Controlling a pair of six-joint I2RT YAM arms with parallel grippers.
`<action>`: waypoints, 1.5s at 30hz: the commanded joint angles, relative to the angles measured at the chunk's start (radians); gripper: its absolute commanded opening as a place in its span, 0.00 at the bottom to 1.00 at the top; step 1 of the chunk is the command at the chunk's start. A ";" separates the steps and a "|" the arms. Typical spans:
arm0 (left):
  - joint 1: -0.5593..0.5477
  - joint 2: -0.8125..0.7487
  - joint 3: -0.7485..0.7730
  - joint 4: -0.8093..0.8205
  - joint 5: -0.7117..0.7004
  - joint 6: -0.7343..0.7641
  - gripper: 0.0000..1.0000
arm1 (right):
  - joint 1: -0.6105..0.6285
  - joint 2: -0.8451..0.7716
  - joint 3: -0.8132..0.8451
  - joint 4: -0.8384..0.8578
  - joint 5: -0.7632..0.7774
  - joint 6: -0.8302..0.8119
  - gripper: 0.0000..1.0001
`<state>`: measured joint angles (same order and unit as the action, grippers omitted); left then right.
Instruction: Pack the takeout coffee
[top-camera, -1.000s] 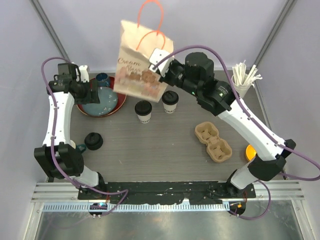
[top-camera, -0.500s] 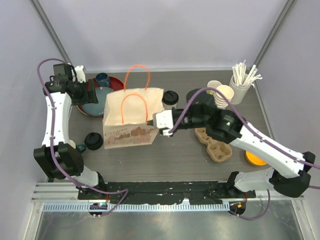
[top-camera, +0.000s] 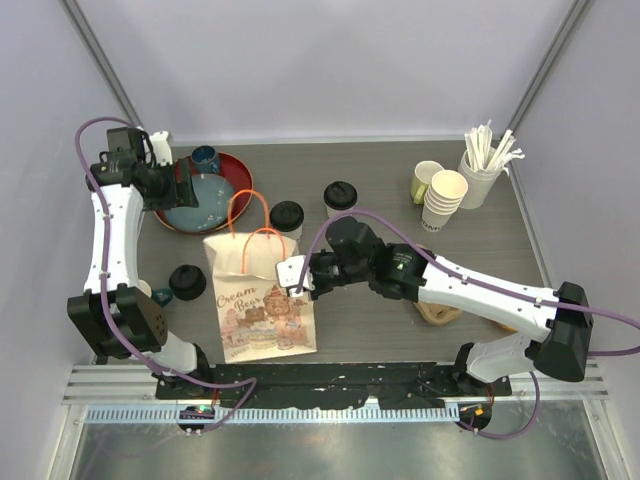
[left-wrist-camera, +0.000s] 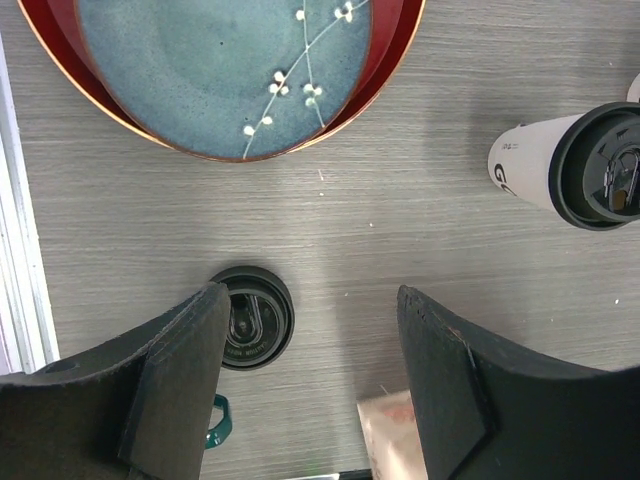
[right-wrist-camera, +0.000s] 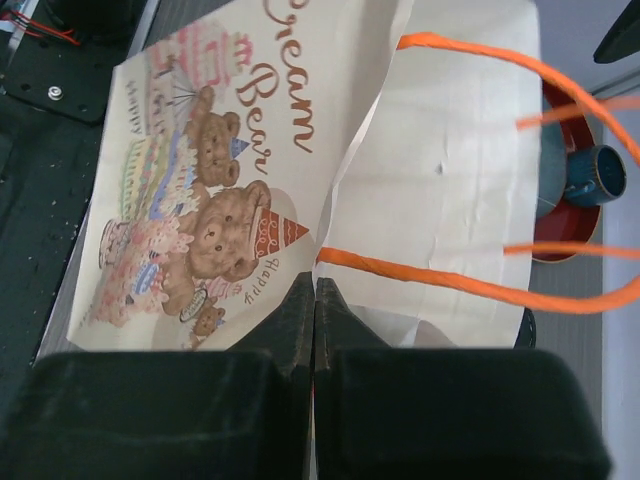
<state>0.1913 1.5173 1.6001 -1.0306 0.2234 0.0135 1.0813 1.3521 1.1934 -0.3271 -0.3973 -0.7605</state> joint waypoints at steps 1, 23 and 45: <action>0.005 -0.029 0.001 -0.005 0.039 0.013 0.72 | 0.015 -0.028 -0.043 0.082 0.101 0.026 0.01; 0.005 -0.046 0.006 -0.025 0.105 0.028 0.72 | 0.111 -0.005 0.061 0.089 0.299 -0.145 0.01; 0.004 -0.052 0.001 -0.042 0.120 0.045 0.72 | 0.140 0.067 0.020 0.082 0.324 -0.135 0.03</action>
<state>0.1913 1.4986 1.6001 -1.0622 0.3164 0.0364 1.2156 1.3891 1.2076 -0.2359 -0.0711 -0.9062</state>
